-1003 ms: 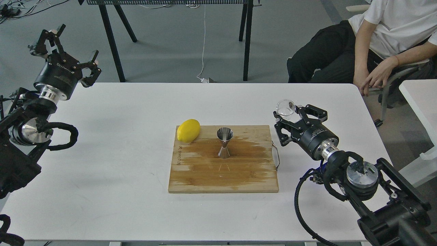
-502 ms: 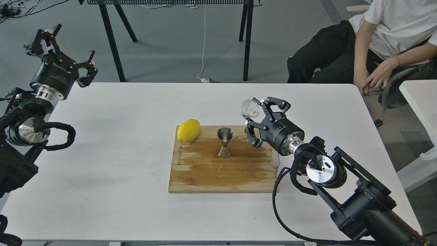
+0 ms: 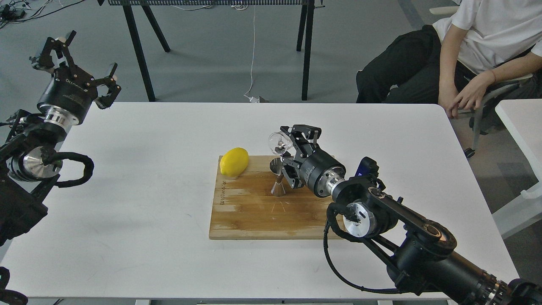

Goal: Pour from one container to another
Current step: 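Lift the glass cup with the right gripper over the jigger, then tilt the glass cup with the right gripper to pour into the jigger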

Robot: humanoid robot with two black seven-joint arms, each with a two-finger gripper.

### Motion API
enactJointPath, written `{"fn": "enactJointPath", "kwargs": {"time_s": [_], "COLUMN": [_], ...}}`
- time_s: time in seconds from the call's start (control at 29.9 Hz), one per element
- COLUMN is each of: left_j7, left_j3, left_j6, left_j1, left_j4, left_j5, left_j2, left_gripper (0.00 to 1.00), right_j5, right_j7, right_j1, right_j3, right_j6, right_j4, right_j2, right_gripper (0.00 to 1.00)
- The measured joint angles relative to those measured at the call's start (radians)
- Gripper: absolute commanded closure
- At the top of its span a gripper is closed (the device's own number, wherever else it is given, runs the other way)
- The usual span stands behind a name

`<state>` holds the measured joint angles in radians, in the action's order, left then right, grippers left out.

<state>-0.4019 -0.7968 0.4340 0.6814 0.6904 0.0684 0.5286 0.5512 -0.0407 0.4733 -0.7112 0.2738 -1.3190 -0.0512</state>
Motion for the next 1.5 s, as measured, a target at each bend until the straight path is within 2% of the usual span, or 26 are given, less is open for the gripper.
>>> {"fn": "enactJointPath", "kwargs": {"time_s": [0.77,1.04,1.5], "left_j7": [0.004,0.002,0.001], "left_j3": [-0.009,-0.007,-0.008], "left_j6": [-0.003,-0.003,-0.003], "left_j1": [0.004,0.004,0.003], "left_j4": [0.002,0.000,0.000], "left_j5": [-0.005,-0.005,-0.005], "left_j2": [0.008,0.008,0.014], "left_gripper": [0.00,0.00,0.00], "right_j5": [0.052,0.111,0.210], "right_j7": [0.006,0.041,0.046], "right_j1": [0.020,0.037,0.084], "right_j3": [0.016,0.081,0.153], "right_j6": [-0.007,-0.008,-0.008], "right_j4": [-0.002,-0.004,0.016], "right_j2": [-0.041,-0.067,-0.071], "right_gripper": [0.68,0.68,0.68]}}
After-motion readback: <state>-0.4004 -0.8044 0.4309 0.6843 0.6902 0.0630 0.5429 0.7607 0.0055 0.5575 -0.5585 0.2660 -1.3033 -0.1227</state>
